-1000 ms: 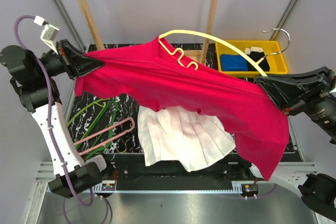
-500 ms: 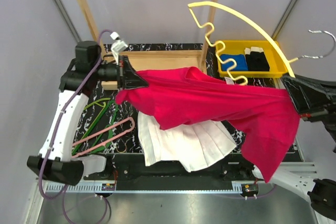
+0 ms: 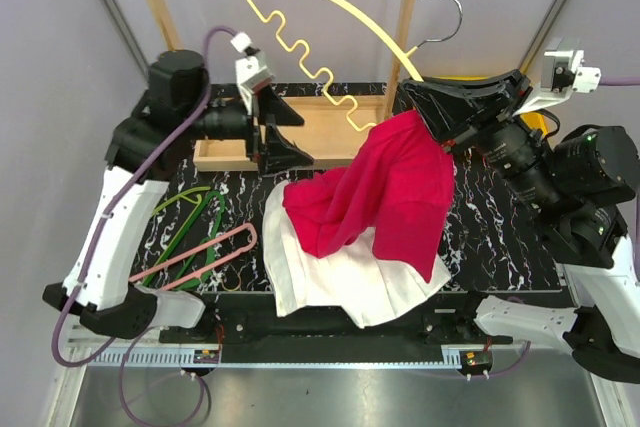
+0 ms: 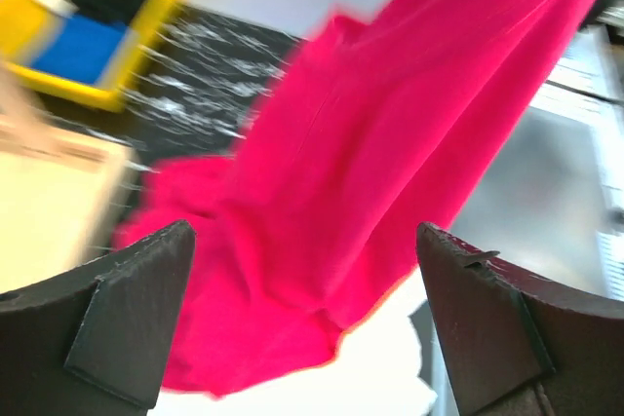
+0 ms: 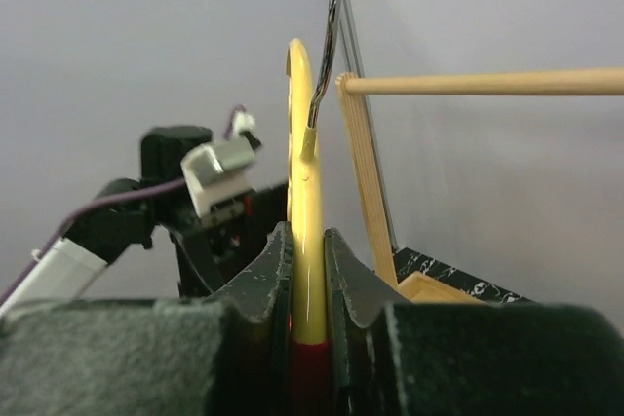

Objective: Remove the skirt from the hanger

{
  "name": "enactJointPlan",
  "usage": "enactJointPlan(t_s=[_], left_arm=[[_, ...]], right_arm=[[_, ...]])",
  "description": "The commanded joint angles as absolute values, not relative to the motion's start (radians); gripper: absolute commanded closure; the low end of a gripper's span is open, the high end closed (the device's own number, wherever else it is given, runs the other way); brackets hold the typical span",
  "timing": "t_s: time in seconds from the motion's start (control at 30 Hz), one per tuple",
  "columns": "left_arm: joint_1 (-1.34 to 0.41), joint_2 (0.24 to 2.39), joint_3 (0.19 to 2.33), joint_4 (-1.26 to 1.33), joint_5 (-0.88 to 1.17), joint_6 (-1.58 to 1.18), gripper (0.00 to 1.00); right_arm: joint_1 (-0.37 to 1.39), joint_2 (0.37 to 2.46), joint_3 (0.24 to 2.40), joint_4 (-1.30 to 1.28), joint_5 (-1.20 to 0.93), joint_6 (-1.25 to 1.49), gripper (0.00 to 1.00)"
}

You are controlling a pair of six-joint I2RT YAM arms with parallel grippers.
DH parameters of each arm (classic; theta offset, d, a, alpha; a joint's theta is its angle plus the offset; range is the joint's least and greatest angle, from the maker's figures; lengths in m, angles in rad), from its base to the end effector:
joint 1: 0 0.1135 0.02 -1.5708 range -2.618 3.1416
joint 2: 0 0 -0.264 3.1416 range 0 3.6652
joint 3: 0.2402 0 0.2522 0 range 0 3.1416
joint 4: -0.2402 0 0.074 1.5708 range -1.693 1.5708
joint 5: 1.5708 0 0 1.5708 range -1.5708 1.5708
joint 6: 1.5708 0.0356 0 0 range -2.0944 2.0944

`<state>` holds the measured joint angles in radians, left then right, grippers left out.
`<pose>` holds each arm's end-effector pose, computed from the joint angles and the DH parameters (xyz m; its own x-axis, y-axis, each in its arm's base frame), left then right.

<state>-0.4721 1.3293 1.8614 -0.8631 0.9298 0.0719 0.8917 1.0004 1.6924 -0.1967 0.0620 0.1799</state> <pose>0.1898 -0.1289 0.5149 -0.2207 0.1609 -0.9620 0.9654 0.1768 -0.1919 0.0797 0.0952 0.5903 0.1609 0.4836 -0.8604 -0.7838 0.5923 0.1864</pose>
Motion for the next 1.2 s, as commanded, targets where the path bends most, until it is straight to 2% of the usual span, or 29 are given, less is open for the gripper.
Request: enactJointPlan(t_s=[0.0,0.17,0.33,0.43,0.6,0.67,0.7,0.73,0.77,0.8,0.83,0.9,1.17], left_arm=[[-0.349,1.231,1.997,-0.893,0.836,0.169,0.01],[-0.093,1.174,2.118,-0.951,0.919,0.268,0.01],[-0.009,1.170,2.192,-0.988,0.781,0.393,0.01],[0.000,1.146,2.116,-0.849,0.866,0.358,0.01],[-0.002,1.245,2.103,-0.582,1.170,0.028,0.01],[-0.002,1.307,2.144,-0.459,1.316,-0.255,0.01],[0.000,1.353,2.129,-0.208,1.415,-0.397,0.01],[-0.008,1.374,2.059,-0.016,1.454,-0.756,0.01],[-0.020,1.394,2.016,0.468,1.488,-0.973,0.01],[-0.040,1.452,2.029,0.431,1.553,-1.103,0.01],[-0.082,1.483,2.081,0.288,1.598,-0.975,0.01],[-0.126,1.541,2.166,0.239,1.685,-1.070,0.04],[-0.193,1.462,1.990,0.310,1.687,-1.066,0.05]], right_arm=[[0.900,0.917,1.697,-0.115,0.083,0.163,1.00],[0.900,0.887,1.671,-0.245,0.092,0.163,1.00],[0.900,0.931,1.698,-0.417,-0.023,0.198,1.00],[0.900,0.966,1.672,-0.494,-0.118,0.219,1.00],[0.900,0.996,1.623,-0.495,-0.204,0.261,1.00],[0.900,0.994,1.615,-0.495,-0.215,0.262,1.00],[0.900,0.997,1.615,-0.499,-0.215,0.261,1.00],[0.900,0.999,1.617,-0.499,-0.213,0.259,1.00],[0.900,1.003,1.620,-0.499,-0.213,0.258,1.00],[0.900,1.008,1.624,-0.497,-0.216,0.256,1.00],[0.900,1.012,1.632,-0.499,-0.216,0.253,1.00],[0.900,1.029,1.647,-0.497,-0.221,0.252,1.00],[0.900,1.094,1.739,-0.502,-0.244,0.232,1.00]])
